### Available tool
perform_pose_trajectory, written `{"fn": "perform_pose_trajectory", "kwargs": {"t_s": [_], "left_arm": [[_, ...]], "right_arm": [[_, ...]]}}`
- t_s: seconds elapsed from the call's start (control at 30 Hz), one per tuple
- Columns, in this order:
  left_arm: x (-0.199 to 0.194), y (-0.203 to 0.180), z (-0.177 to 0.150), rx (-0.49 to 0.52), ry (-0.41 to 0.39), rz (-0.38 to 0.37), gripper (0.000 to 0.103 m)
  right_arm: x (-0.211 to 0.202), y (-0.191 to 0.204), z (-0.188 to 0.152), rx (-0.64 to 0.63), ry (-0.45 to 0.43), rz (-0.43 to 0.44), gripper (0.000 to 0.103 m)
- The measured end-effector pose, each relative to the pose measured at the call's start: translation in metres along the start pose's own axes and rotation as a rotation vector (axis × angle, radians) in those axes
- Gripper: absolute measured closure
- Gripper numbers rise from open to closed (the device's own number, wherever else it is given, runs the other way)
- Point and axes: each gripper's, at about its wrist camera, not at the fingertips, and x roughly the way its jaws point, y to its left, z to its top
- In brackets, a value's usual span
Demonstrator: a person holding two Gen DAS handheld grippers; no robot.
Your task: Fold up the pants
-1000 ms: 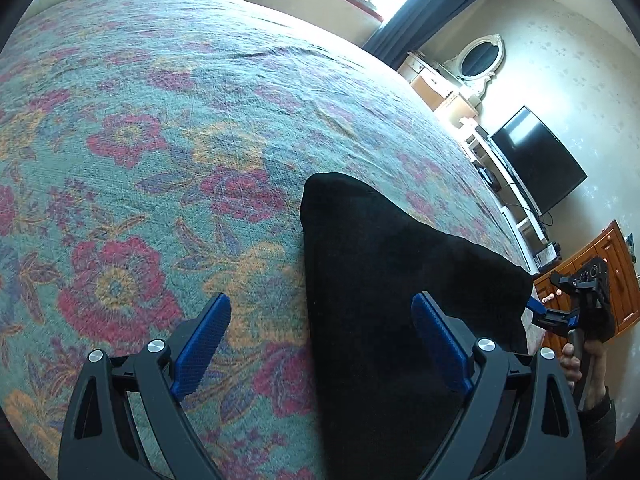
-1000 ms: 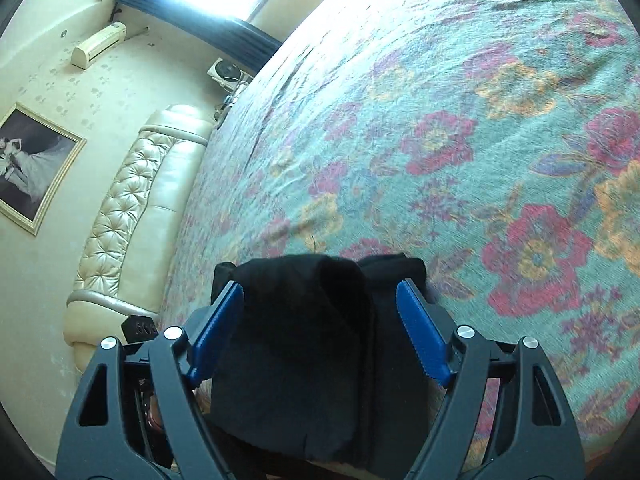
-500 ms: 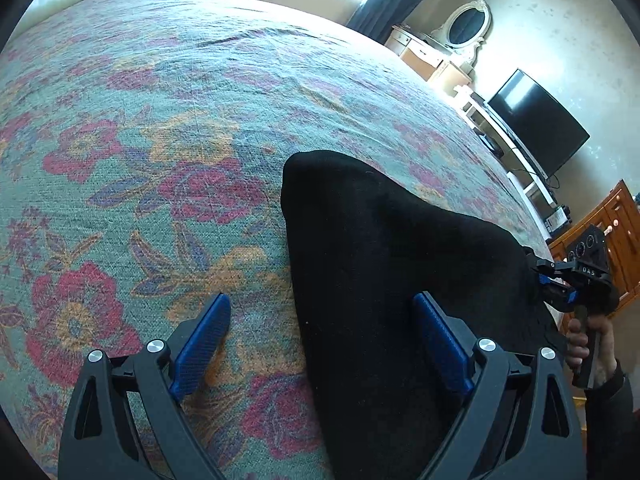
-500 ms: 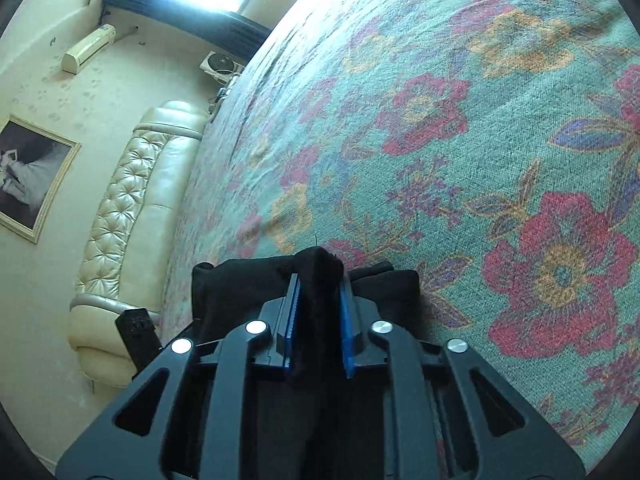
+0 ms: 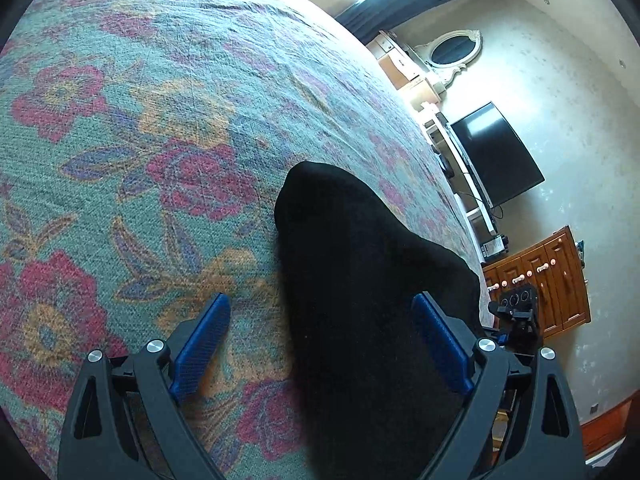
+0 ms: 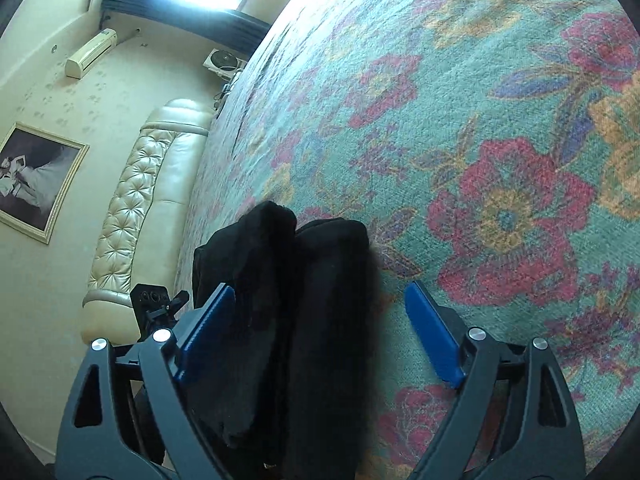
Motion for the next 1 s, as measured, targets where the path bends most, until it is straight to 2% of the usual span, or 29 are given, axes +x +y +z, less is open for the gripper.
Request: {"fn": "perform_pose_trajectory", "kwargs": {"t_s": [0.1,0.27,0.43,0.47,0.5,0.53,0.6,0.83,0.87,0.93,1.0], "left_arm": [[0.01,-0.005,0.006,-0.02,0.015,-0.02,0.006],[0.025,-0.017,0.009,-0.001,0.057,-0.036,0.006],[0.033,-0.018,0.014,-0.016,0.057,-0.039,0.006],[0.034,-0.018,0.015,-0.027,0.051,-0.037,0.006],[0.034,-0.018,0.015,-0.032,0.046,-0.031,0.006],[0.033,-0.019,0.013,-0.03,0.044,-0.021,0.006],[0.035,-0.022,0.012,-0.009,0.045,0.002,0.006],[0.042,-0.031,0.014,0.025,0.057,0.043,0.006],[0.042,-0.032,0.015,0.028,0.06,0.047,0.008],[0.042,-0.03,0.015,0.049,0.068,0.071,0.03],[0.043,-0.028,0.015,0.056,0.069,0.076,0.038]], "right_arm": [[0.018,0.008,0.003,-0.018,0.04,0.043,0.014],[0.036,0.013,0.011,-0.023,0.036,0.06,0.011],[0.035,0.011,0.015,0.01,0.037,0.084,0.013],[0.034,0.009,0.016,0.015,0.036,0.064,0.022],[0.034,0.006,0.016,0.013,0.038,0.025,0.043],[0.035,0.004,0.015,0.014,0.045,-0.014,0.051],[0.033,-0.007,0.016,0.045,0.043,0.001,0.064],[0.03,-0.012,0.008,0.032,0.017,0.032,0.067],[0.03,-0.012,0.008,0.032,0.017,0.033,0.067],[0.029,-0.012,0.007,0.033,0.014,0.033,0.066],[0.03,-0.011,0.007,0.034,0.012,0.034,0.066]]}}
